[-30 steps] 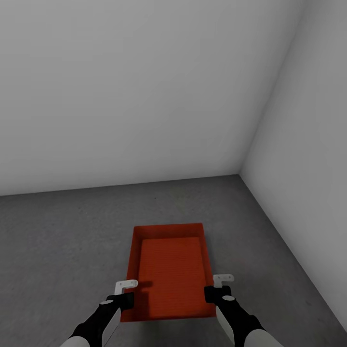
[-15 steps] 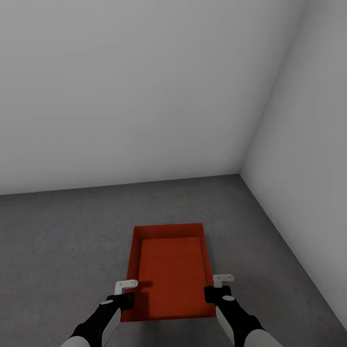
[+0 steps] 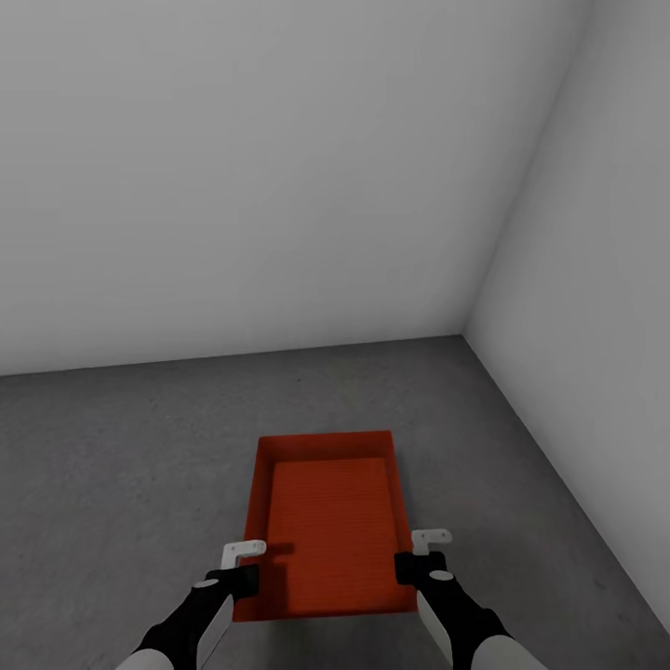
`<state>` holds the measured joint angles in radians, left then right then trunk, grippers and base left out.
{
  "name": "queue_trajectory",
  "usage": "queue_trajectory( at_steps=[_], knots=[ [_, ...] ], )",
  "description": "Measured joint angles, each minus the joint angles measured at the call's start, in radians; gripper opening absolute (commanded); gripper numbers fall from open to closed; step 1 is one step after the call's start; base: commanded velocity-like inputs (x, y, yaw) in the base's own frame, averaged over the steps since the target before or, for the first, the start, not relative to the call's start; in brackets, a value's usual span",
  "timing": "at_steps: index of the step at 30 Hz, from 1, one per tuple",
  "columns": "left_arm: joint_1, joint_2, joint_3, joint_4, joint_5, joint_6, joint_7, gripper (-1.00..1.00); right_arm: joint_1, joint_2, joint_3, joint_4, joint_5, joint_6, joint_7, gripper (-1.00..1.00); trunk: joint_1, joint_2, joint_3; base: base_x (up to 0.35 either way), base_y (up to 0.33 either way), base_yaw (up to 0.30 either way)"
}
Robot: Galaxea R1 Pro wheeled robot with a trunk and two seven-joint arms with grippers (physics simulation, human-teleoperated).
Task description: Move the two storage containers from the living room to the garage. In the garage, place one container on the floor and stack the other container on top of it (either order is fine).
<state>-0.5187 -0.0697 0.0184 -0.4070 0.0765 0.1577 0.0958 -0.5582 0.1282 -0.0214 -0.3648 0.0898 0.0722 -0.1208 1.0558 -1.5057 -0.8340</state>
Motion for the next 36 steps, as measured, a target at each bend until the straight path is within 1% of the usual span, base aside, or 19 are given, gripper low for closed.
queue_trajectory(
  at_steps=[6,13,20,30,36],
  knots=[
    [0.000,0.000,0.001,0.000,-0.001,0.000,0.000,-1.00,0.000,0.000,0.000,0.000,0.000,0.000,0.000,-1.00,0.000,0.000,0.000,0.000,0.000,0.000],
    [0.000,0.000,0.003,0.000,-0.004,0.000,-0.001,-1.00,0.001,0.000,0.000,0.000,-0.001,0.000,0.000,-1.00,0.027,-0.049,-0.022,0.000,0.000,0.000],
    [0.000,0.000,-0.001,0.000,0.000,0.000,0.000,-1.00,0.000,0.000,0.000,0.000,-0.001,0.000,0.000,-1.00,0.054,-0.098,-0.044,0.000,0.000,0.000],
    [0.000,0.000,-0.001,0.000,0.001,0.000,0.001,-1.00,0.000,0.000,0.000,0.000,0.000,0.000,0.000,-1.00,0.054,-0.098,-0.044,0.000,0.000,0.000],
    [0.000,0.000,-0.004,0.000,0.003,0.000,0.002,-1.00,0.001,-0.001,0.000,0.000,-0.001,0.000,0.001,-1.00,0.054,-0.098,-0.051,0.000,0.000,0.000]
  ],
)
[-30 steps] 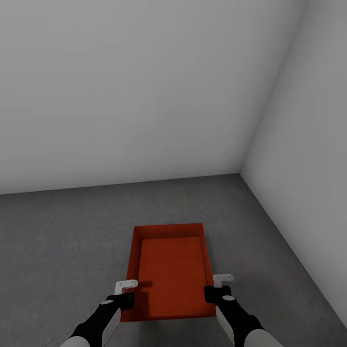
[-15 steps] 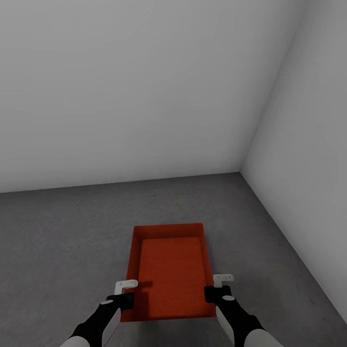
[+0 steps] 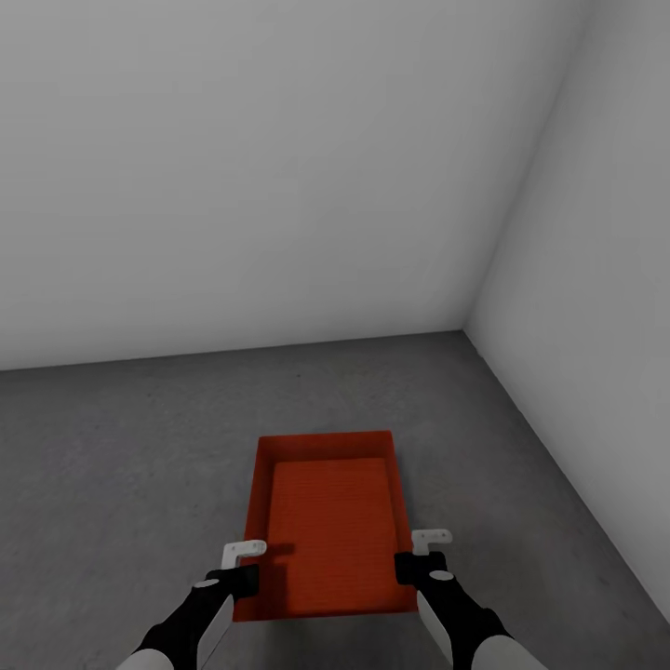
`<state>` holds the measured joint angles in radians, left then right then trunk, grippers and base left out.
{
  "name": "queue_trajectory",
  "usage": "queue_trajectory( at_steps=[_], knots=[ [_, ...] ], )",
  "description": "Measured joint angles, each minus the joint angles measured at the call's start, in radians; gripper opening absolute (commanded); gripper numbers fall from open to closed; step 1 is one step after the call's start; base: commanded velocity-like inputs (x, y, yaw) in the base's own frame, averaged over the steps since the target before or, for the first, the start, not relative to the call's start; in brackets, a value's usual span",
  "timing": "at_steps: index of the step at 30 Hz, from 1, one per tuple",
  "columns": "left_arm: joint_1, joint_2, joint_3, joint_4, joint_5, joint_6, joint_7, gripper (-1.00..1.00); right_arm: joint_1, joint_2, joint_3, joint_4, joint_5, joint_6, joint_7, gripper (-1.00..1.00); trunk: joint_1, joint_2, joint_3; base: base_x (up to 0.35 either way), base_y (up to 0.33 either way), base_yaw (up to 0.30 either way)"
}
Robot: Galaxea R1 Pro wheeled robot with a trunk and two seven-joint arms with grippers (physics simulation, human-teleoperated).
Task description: Move the two storage containers from the living room to the garage. In the garage, place one container on the floor and stack the other container on top of it (either order is fine).
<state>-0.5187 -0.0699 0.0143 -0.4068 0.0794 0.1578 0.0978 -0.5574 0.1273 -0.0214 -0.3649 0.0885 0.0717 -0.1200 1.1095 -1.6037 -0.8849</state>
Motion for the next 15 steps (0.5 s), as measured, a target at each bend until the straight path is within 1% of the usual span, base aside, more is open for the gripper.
queue_trajectory(
  at_steps=[6,15],
  knots=[
    [0.000,0.000,-0.001,0.000,0.001,0.000,0.000,-1.00,0.000,0.000,0.000,0.000,0.000,0.000,0.000,-1.00,0.000,0.000,-0.007,0.000,0.000,0.000],
    [0.000,0.000,0.002,0.000,0.000,-0.001,0.000,-1.00,-0.002,0.000,0.000,0.000,0.002,0.000,0.001,-1.00,0.000,0.000,-0.009,0.000,0.000,0.000]
  ],
)
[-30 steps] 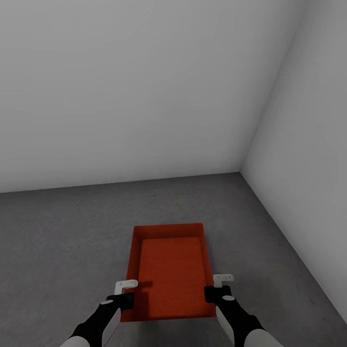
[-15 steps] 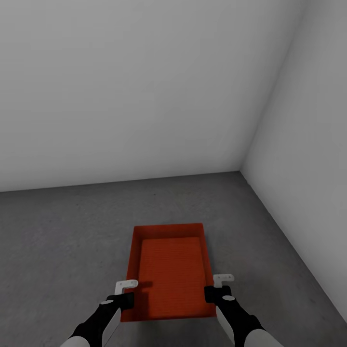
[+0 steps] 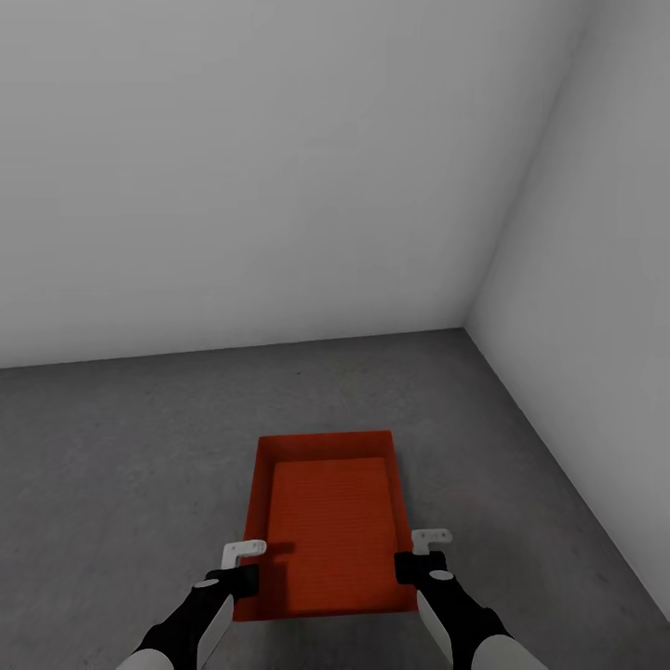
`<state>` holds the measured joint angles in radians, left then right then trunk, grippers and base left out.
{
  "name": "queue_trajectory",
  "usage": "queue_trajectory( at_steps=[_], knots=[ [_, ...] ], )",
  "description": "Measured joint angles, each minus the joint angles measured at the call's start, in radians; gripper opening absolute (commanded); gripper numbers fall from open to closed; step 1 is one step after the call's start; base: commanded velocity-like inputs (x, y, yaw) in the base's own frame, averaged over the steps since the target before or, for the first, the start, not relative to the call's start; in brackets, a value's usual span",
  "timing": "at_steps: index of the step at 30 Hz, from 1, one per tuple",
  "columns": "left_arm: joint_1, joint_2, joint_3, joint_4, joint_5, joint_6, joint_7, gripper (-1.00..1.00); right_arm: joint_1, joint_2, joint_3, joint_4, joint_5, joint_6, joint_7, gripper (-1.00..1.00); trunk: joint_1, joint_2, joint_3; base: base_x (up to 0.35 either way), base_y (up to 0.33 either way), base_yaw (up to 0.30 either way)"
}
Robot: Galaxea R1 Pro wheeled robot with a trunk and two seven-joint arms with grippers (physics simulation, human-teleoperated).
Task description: Move the two storage containers from the living room to the garage. In the garage, place one container on the floor and stack the other container on top of it (either order is fine).
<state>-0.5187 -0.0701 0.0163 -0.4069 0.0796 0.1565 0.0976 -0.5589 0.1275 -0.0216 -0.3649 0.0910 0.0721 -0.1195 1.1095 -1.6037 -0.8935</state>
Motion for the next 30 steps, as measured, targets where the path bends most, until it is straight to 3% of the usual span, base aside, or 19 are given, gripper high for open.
queue_trajectory(
  at_steps=[30],
  knots=[
    [0.000,0.001,-0.003,0.000,0.002,0.000,0.000,-1.00,0.001,-0.001,0.005,0.000,-0.006,-0.001,-0.001,-1.00,0.000,0.000,-0.021,0.000,0.000,0.000]
  ],
)
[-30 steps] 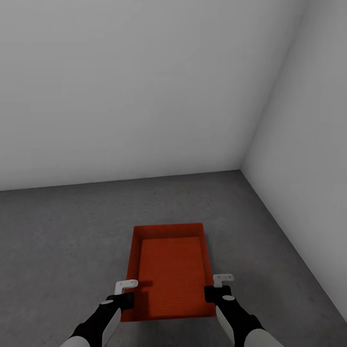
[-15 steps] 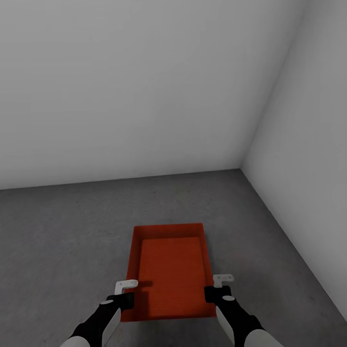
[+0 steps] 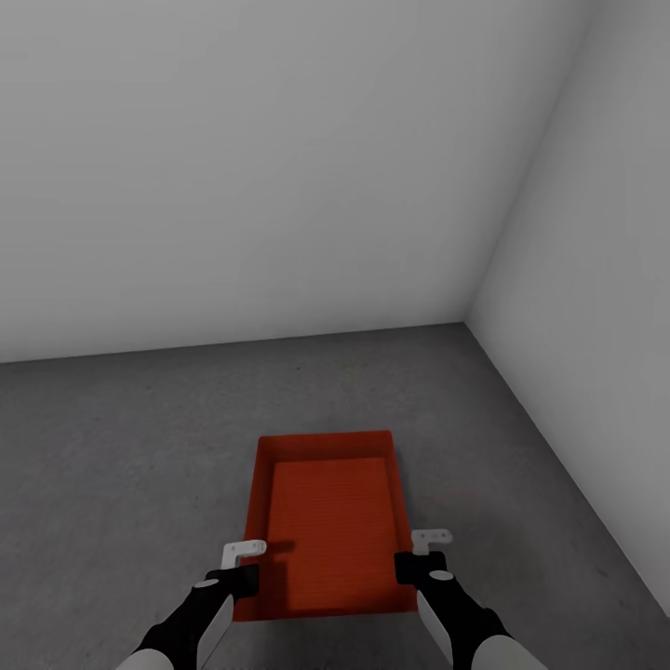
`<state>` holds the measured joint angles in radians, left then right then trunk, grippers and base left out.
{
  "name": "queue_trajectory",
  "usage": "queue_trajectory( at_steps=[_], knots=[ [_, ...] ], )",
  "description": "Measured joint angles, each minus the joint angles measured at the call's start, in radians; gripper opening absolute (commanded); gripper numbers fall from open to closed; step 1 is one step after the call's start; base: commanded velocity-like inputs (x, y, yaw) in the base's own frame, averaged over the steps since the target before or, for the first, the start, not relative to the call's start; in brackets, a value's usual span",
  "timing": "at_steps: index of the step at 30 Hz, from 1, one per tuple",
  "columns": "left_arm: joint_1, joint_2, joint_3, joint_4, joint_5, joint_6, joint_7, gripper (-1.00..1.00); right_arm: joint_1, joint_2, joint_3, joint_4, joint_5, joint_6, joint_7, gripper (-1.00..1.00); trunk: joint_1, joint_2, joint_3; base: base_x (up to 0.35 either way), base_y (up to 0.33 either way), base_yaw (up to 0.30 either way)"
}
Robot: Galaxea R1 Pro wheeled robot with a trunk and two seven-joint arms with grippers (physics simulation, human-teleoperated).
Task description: Move the two storage containers from the living room to the garage. In the garage, place one container on the floor and stack the other container on top of it (either order is fine).
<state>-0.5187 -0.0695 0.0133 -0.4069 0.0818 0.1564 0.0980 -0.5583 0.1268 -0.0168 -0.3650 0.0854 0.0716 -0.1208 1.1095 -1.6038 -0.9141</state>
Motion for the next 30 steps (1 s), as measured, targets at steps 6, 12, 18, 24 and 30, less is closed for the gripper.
queue_trajectory(
  at_steps=[6,12,18,24,30],
  knots=[
    [0.000,0.000,0.000,0.000,0.000,0.000,0.000,-1.00,0.000,0.000,-0.003,0.000,0.003,0.000,0.001,-1.00,0.000,0.000,0.000,0.000,0.000,0.000],
    [0.000,-0.001,0.000,0.000,0.001,-0.001,0.001,-1.00,-0.001,0.000,-0.005,0.000,0.006,0.000,0.003,-1.00,0.000,0.000,0.000,0.000,0.000,0.000],
    [0.000,-0.001,0.000,0.000,-0.002,0.001,0.001,-1.00,0.000,0.000,-0.005,0.000,0.004,0.000,0.002,-1.00,0.000,0.000,0.000,0.000,0.000,0.000],
    [0.000,-0.001,0.001,0.000,-0.003,0.001,0.001,-1.00,0.001,0.000,-0.005,0.000,0.003,0.000,0.002,-1.00,0.000,0.000,0.000,0.000,0.000,0.000],
    [0.000,-0.001,0.001,0.000,-0.001,0.001,0.001,-1.00,0.000,0.000,-0.005,0.000,0.004,0.000,0.002,-1.00,0.000,0.000,0.000,0.000,0.000,0.000]
  ],
)
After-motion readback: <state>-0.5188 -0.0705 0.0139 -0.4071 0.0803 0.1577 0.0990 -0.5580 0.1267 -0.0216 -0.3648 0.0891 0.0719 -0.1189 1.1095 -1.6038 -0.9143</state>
